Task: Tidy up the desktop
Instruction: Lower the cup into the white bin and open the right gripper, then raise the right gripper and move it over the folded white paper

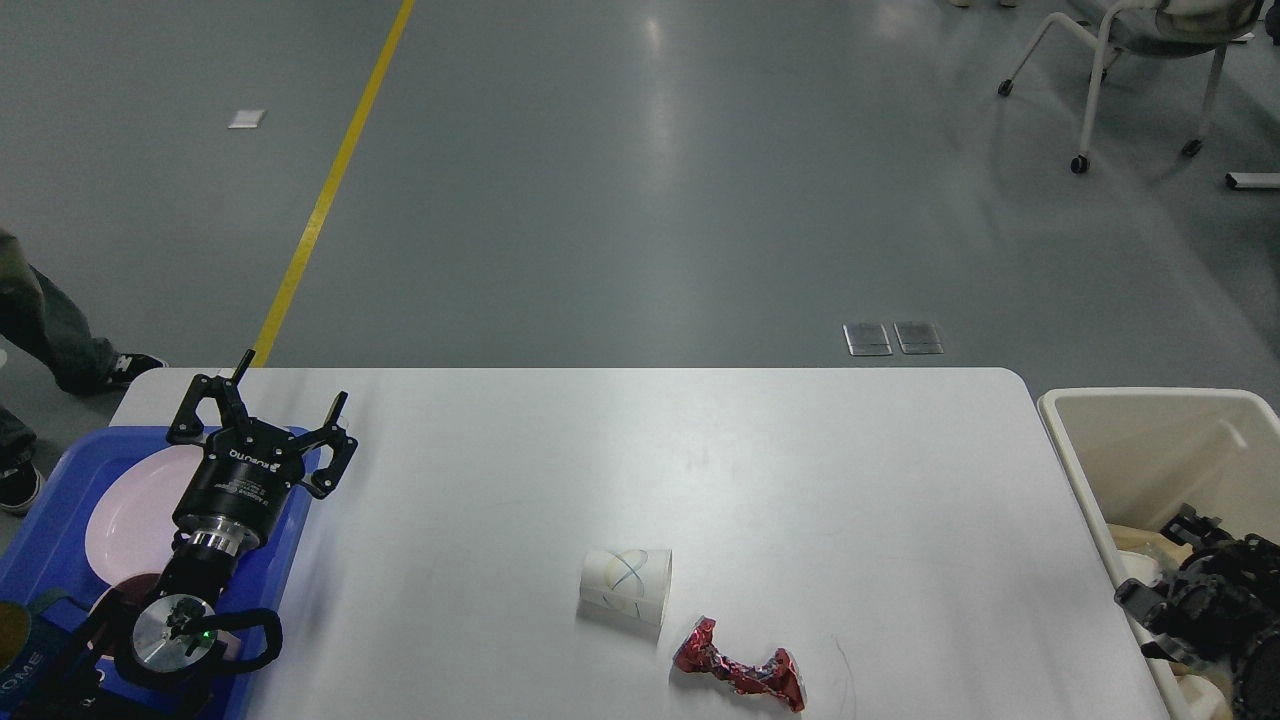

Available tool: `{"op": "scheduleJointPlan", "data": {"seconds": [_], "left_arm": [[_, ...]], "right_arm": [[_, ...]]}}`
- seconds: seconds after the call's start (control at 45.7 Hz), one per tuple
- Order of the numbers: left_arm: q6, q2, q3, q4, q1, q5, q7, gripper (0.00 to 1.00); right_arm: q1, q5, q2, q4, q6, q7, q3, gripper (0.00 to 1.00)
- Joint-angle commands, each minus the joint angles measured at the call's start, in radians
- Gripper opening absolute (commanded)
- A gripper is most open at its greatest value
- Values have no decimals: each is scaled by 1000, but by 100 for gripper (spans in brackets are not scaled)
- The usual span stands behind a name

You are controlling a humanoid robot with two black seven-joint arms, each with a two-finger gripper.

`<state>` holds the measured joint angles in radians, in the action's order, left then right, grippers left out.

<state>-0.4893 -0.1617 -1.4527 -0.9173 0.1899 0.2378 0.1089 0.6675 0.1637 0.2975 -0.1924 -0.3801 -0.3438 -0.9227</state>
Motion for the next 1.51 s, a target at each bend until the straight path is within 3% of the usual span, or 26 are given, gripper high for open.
{"op": "scheduleJointPlan", "data": {"seconds": [0.0,0.262,0.481,0.59,0.765,0.897,1.181,1.487], "left_arm": [[0,1,0,0,0,0,0,96],[0,1,0,0,0,0,0,96],[0,-2,0,0,0,0,0,96],[0,1,0,0,0,0,0,96],[0,1,0,0,-1,0,0,96],[0,1,0,0,-1,0,0,96],[0,1,0,0,-1,0,0,96],[0,1,0,0,-1,0,0,96]], "right_arm": [[66,-4,44,-85,4,2,-8,100],[334,-171,149,-389,102,-1,-19,100],[765,-210,184,-757,361,-12,-225,100],[958,-210,157,-841,574,-12,-257,100],[1237,-201,94,-869,1053,-11,-248,100],[1403,-197,-4,-900,1263,-9,-239,100],[1719,-33,-100,-1234,1300,-3,-200,100],[1764,10,-118,-1305,1254,-1,-171,100]]}}
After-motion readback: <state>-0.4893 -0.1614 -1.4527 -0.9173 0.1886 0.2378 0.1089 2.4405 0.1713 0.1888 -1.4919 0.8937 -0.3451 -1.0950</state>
